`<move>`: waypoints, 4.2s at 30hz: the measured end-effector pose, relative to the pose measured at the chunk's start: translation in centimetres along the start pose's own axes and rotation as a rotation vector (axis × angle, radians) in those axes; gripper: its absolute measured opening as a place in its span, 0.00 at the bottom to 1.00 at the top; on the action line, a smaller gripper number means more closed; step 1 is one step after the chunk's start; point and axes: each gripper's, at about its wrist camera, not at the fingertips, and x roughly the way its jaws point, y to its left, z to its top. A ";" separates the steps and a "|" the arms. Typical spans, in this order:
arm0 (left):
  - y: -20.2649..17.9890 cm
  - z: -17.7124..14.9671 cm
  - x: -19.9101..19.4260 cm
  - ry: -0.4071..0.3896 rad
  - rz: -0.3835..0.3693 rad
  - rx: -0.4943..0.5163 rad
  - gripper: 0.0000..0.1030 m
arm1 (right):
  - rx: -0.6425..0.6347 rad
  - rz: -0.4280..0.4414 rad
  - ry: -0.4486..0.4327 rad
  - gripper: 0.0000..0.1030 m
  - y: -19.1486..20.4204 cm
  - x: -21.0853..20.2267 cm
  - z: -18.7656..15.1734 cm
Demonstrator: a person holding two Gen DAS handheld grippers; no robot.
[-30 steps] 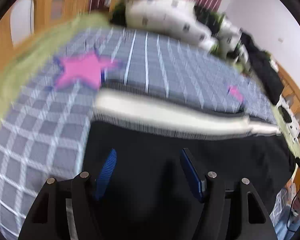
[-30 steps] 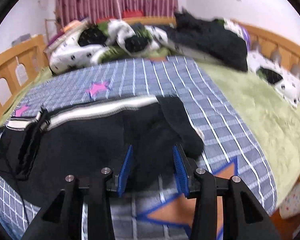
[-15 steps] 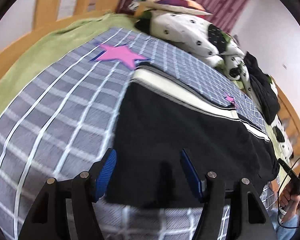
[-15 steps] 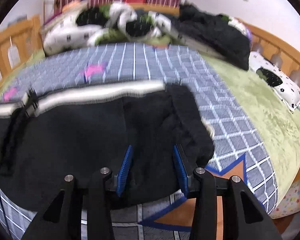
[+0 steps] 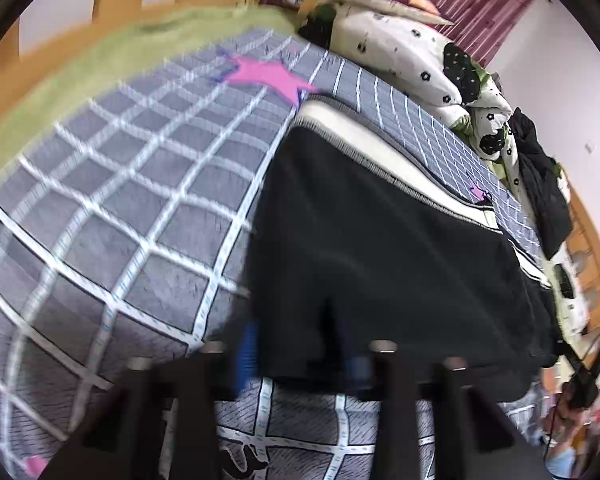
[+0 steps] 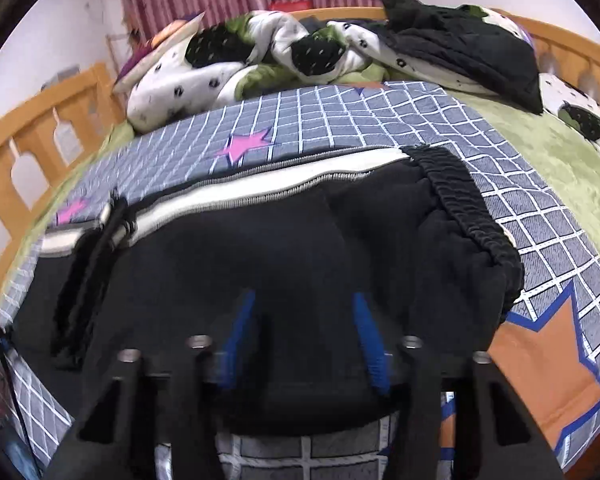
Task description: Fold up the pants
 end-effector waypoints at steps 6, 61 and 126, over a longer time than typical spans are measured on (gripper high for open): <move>-8.8 3.1 -5.0 -0.162 0.023 0.207 0.15 | -0.062 -0.050 -0.060 0.48 -0.9 -1.4 -0.9; -15.4 -5.6 -1.7 -0.066 -0.139 0.300 0.57 | -0.014 0.362 -0.018 0.17 6.3 -1.1 -1.5; -26.5 -13.1 1.6 0.060 -0.196 0.549 0.26 | 0.154 0.164 -0.052 0.25 -10.9 -2.4 -1.9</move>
